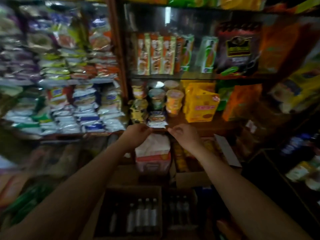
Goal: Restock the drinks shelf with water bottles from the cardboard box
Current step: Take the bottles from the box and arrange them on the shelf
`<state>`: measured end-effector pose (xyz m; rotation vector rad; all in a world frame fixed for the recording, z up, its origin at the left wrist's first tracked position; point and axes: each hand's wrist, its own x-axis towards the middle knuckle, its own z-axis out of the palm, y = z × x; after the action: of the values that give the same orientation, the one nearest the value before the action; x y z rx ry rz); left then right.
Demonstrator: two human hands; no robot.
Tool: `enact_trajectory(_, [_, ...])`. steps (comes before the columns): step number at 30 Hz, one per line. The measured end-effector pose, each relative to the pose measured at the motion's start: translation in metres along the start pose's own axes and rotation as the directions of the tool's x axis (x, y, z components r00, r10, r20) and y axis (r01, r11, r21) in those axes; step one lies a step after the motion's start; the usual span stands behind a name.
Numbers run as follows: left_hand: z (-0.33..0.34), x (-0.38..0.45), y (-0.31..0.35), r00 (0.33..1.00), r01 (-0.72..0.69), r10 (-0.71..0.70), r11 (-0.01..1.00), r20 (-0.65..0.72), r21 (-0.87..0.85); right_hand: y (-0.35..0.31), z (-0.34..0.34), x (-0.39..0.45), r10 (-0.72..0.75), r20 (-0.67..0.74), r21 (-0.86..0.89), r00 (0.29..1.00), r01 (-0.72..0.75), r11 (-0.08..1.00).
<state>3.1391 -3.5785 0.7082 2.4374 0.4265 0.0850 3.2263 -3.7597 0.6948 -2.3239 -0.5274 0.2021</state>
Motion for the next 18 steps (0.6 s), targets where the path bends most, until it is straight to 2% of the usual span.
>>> enact_trajectory(6, [-0.005,0.003,-0.083,0.981,0.191,-0.192,0.981,-0.026,-0.033,-0.019,0.081,0.035,-0.054,0.205,0.036,0.977,0.047,0.998])
enact_trajectory(9, [-0.002,0.015,-0.11,0.959,0.282,-0.282,0.959,0.0,-0.04,-0.014,0.113,0.053,-0.057,0.25,0.049,0.967,0.046,0.998])
enact_trajectory(14, [0.024,0.038,-0.156,0.93,0.367,-0.367,0.929,0.019,-0.047,0.014,0.162,0.075,0.031,0.38,0.036,0.925,-0.048,0.998])
enact_trajectory(18, [0.07,0.039,-0.198,0.879,0.471,-0.457,0.878,0.136,-0.09,0.049,0.216,0.078,0.099,0.461,0.078,0.882,-0.152,0.985])
